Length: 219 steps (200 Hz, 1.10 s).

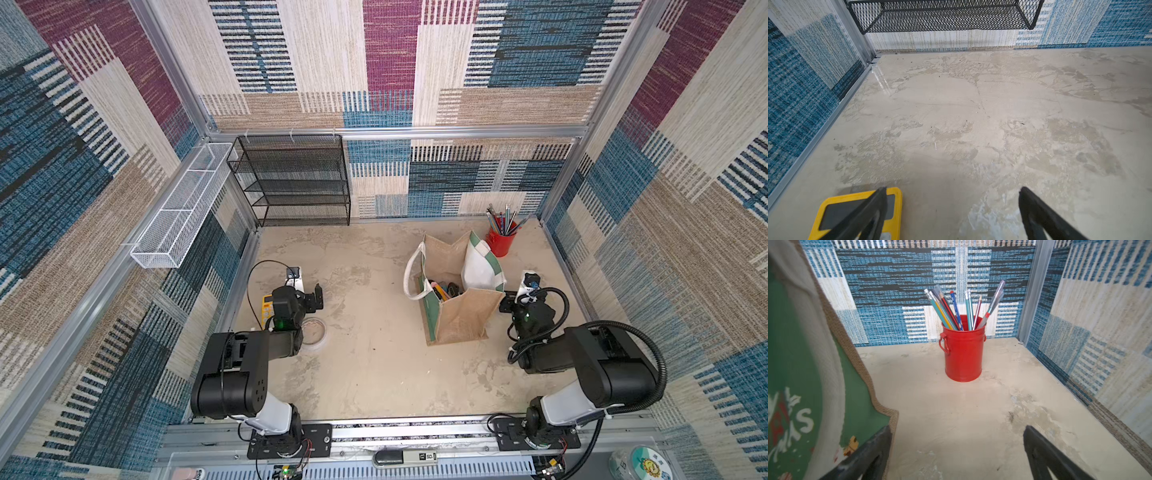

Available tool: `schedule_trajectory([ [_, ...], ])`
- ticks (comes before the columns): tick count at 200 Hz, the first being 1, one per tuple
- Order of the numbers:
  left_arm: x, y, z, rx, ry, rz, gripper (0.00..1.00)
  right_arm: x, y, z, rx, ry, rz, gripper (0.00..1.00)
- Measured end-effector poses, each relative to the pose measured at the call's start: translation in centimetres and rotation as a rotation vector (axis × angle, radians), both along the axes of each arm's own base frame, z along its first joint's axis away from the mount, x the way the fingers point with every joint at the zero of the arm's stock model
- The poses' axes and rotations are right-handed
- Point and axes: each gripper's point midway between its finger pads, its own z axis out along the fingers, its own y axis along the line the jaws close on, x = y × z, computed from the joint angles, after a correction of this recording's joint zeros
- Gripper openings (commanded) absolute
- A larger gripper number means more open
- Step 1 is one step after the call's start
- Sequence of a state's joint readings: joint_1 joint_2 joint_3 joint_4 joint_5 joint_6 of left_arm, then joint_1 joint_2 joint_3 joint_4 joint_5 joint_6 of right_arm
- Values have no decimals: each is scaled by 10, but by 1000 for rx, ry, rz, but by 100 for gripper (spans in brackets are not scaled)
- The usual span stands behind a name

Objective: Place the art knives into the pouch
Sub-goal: Reset both arms

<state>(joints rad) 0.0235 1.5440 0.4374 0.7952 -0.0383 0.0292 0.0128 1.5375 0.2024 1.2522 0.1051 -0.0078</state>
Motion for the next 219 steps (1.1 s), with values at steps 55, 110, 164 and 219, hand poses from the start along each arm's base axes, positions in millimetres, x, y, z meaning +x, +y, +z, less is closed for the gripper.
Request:
schedule_trajectory([
  [55, 0, -4, 0, -6, 0, -19, 99, 0, 0, 3, 0, -14, -1, 99],
  [110, 0, -4, 0, -6, 0, -19, 99, 0, 0, 4, 0, -14, 0, 99],
  [164, 0, -4, 0, -6, 0, -19, 99, 0, 0, 4, 0, -14, 0, 99],
  [219, 0, -4, 0, -6, 0, -19, 99, 0, 0, 4, 0, -14, 0, 99],
])
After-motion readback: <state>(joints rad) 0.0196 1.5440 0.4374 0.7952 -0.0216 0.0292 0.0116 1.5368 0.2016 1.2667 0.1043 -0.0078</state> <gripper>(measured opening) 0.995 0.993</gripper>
